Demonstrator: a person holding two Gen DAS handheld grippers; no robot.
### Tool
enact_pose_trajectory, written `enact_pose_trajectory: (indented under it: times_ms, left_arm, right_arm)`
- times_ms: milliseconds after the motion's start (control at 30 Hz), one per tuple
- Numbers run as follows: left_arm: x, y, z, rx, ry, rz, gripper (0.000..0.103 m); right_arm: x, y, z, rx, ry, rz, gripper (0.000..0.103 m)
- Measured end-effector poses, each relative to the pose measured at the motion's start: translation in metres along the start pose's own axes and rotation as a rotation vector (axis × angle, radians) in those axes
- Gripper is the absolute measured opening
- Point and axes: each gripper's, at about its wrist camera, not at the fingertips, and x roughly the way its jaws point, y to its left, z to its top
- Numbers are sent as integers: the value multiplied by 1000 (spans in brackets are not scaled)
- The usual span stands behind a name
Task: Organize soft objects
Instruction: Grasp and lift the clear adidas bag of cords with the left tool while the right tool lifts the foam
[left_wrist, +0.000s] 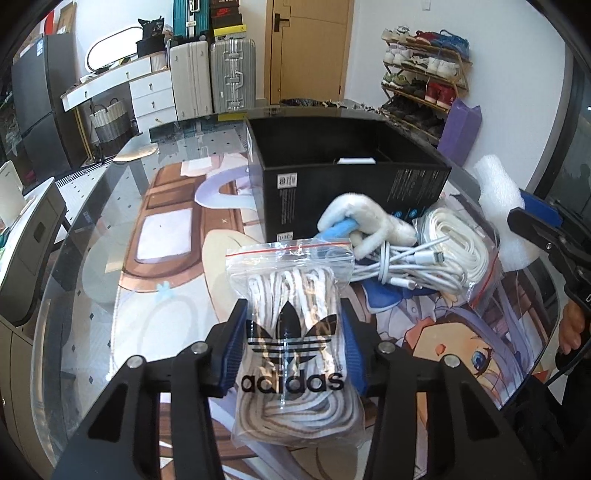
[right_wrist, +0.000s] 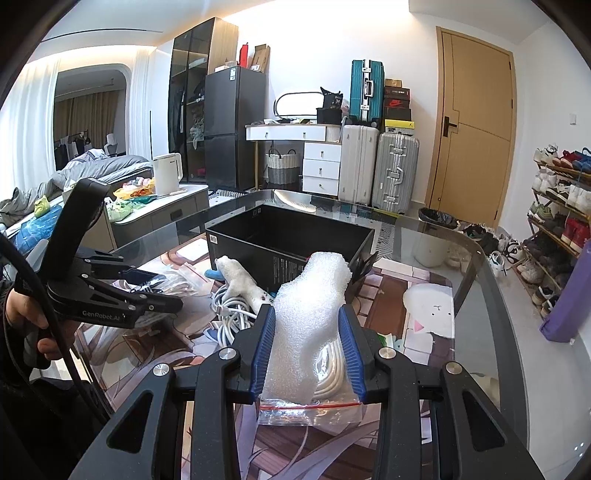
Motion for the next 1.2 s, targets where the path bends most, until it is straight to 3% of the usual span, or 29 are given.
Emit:
enact_pose_trajectory:
  times_ms: [633,1200]
  left_arm:
    - [-31,3,29,-21,-178,-7,45]
    - [-29,2,69,-4,-264,-10,45]
  right_arm:
    - [-3,-11,17,66,-51,13,36]
    - [6,-20,50,108,-77,63,36]
